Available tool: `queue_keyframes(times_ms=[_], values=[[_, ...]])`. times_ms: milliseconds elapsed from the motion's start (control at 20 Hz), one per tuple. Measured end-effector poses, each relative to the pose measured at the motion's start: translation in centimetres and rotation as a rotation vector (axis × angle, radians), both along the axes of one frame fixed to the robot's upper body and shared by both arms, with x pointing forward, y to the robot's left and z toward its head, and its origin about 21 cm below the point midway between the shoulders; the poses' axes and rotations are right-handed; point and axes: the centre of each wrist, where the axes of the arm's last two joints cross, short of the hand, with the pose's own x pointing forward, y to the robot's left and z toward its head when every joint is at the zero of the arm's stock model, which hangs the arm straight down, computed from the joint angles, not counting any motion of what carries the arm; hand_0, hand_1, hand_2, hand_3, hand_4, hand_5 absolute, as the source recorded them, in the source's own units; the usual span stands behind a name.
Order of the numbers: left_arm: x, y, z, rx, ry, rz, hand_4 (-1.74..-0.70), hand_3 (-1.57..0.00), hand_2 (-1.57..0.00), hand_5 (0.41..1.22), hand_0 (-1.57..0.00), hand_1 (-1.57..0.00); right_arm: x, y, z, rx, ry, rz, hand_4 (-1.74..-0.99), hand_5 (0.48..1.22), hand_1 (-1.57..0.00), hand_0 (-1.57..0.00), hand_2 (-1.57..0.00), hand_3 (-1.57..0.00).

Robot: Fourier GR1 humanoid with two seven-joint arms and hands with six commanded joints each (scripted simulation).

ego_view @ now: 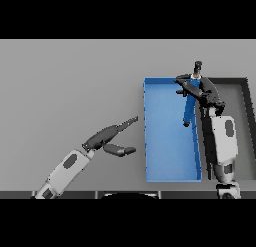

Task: Pick up the blue pipe and place it into the blue bin.

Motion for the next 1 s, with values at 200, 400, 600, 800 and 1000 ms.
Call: queue_keyframes(times_ms=[200, 400, 600, 800, 1000], values=[[-0.2, -0.6, 0.2, -0.001, -0.003, 0.0, -0.83, 0.0, 0.0, 0.474, 0.0, 0.0, -1.5, -0.1, -3.1, -0.088, 0.133, 0.016, -1.617, 1.194, -1.57, -1.57, -1.57, -0.87], [-0.2, -0.7, 0.4, -0.014, -0.004, -0.004, -0.83, 0.0, 0.0, 0.476, 0.0, 0.0, -1.5, 0.0, -4.9, -0.082, 0.322, -0.038, -1.404, 1.159, -0.88, -0.94, -0.85, -0.52], [-0.4, -0.4, 0.4, -0.014, -0.006, -0.001, -0.83, 0.0, 0.0, 0.477, 0.0, 0.0, -1.5, 0.9, -4.6, -0.106, 0.41, 0.021, -1.234, 1.091, -0.36, -0.38, -0.35, -0.21], [-0.4, -0.6, 0.2, -0.016, -0.005, -0.002, -0.83, 0.0, 0.0, 0.473, 0.0, 0.0, -2.5, 1.2, -3.8, -0.284, 0.358, 0.136, -1.196, 0.933, -0.15, -0.16, -0.14, -0.09], [-0.7, -0.5, 0.3, -0.024, -0.005, -0.008, -0.83, 0.0, 0.0, 0.471, 0.0, 0.0, -2.8, 1.7, -4.1, -0.327, 0.346, 0.164, -1.196, 0.838, -0.06, -0.08, -0.06, -0.03]])
